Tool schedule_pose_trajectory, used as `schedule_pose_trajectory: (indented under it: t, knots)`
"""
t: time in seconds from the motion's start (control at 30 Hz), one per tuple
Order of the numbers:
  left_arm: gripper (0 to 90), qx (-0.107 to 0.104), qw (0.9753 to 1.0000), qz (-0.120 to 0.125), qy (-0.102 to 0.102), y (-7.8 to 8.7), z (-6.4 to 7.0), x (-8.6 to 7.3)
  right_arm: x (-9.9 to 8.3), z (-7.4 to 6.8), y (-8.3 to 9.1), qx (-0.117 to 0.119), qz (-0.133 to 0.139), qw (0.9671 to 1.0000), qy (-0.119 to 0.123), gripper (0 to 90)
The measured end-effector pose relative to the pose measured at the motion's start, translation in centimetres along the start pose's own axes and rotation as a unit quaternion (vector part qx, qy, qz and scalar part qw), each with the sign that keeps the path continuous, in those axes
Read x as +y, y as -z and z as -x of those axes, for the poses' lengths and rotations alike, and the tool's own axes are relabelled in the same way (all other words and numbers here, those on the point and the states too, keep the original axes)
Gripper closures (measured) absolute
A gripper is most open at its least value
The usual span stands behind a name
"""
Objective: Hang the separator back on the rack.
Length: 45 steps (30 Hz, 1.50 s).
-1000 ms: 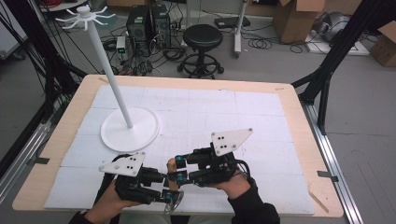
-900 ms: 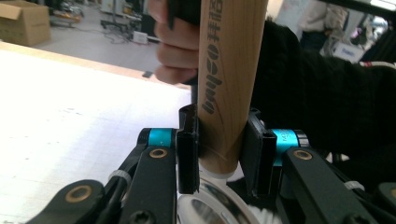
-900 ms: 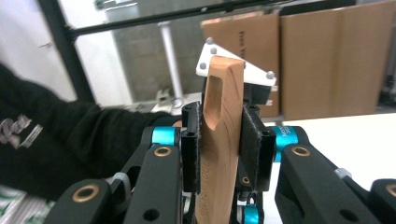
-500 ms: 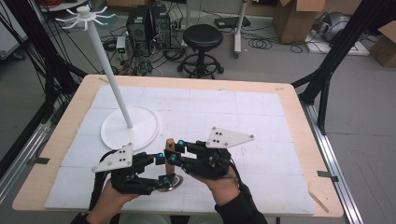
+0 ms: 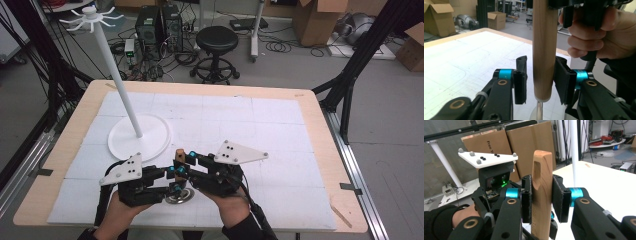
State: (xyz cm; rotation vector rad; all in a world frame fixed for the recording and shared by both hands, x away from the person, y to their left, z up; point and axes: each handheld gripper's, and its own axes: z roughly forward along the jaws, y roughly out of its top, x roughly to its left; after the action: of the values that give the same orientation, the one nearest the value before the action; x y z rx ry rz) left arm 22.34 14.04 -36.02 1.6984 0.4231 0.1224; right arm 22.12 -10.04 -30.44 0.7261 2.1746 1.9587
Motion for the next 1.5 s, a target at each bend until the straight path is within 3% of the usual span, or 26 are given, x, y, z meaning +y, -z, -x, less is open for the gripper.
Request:
schedule_pose_trajectory:
  t: [0.1,0.27,0.3,0.33,0.4,0.47,0.63,0.77,1.0,1.23,1.5]
  knots:
    - [71.5,0.003,0.9999,-0.01,0.002,-0.1,0.1,-0.1,-0.1,-0.1,-0.1,-0.007,-0.006,1.0,-0.001,71.8]
    - [72.3,0.001,0.9998,-0.019,0.004,-0.2,0.0,-0.1,-0.4,0.2,-0.1,-0.007,-0.008,0.9999,-0.012,70.7]
    - [72.3,0.001,0.9998,-0.019,0.005,-0.2,0.0,-0.1,-0.4,0.2,0.0,-0.004,-0.009,0.9998,-0.017,68.6]
    - [72.3,0.0,0.9998,-0.019,0.006,-0.2,0.0,-0.1,-0.4,0.4,0.1,0.0,-0.005,0.9997,-0.022,58.8]
    - [72.4,0.003,0.9998,-0.02,0.008,-0.1,-0.1,-0.1,-0.3,0.6,0.7,-0.016,0.006,0.9995,-0.028,45.9]
    - [72.4,0.01,0.9997,-0.018,0.011,0.1,-0.4,-0.1,-0.3,0.9,1.9,-0.053,0.017,0.9984,-0.001,36.2]
    - [72.5,0.026,0.9993,-0.004,0.026,0.6,-1.5,0.4,-1.2,2.4,5.8,-0.116,0.018,0.9929,0.02,24.9]
    - [72.5,0.044,0.9984,0.007,0.035,1.0,-2.6,1.1,-2.6,3.9,8.8,-0.15,0.009,0.9885,0.014,19.9]
    - [72.4,0.083,0.9953,0.022,0.043,2.0,-5.2,4.5,-4.9,6.0,11.9,-0.202,0.005,0.9794,0.003,16.7]
    - [72.5,0.124,0.9908,0.037,0.039,3.3,-7.6,8.7,-5.4,7.0,12.5,-0.209,-0.002,0.9779,0.002,16.7]
    - [72.5,0.171,0.9839,0.048,0.023,4.9,-9.1,13.3,-5.5,7.1,12.9,-0.208,0.002,0.9781,-0.007,16.7]
